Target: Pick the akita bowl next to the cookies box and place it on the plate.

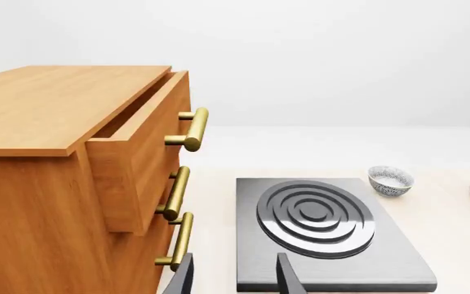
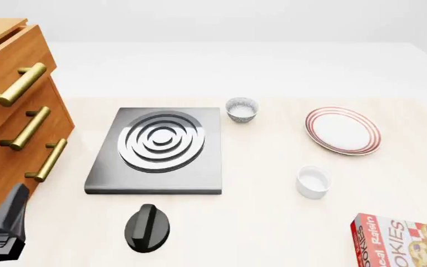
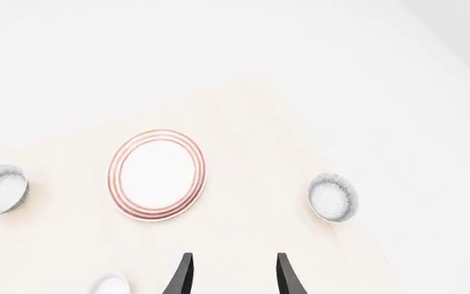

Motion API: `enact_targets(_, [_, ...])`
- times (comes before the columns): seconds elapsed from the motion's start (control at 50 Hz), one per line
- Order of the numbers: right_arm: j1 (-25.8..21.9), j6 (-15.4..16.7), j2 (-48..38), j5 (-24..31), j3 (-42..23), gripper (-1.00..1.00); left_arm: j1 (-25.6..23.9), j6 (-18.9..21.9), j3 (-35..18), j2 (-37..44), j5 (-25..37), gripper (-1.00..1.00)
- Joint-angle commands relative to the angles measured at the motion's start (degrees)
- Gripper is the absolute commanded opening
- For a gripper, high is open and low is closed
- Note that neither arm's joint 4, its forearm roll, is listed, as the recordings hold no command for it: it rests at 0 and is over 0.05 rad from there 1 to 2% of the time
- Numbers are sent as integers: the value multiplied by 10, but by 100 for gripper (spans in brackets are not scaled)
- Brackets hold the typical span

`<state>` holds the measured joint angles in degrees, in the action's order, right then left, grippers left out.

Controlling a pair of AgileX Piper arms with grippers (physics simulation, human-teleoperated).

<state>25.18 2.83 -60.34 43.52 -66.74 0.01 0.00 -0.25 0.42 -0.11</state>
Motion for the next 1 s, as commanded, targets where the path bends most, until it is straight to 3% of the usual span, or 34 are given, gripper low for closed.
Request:
enact_targets(0.02, [28,9,-66,5,-25,100,0,0,0,0,0,100])
enact_targets(1.0, [122,24,-251,2,-97,100,0,0,0,0,0,100])
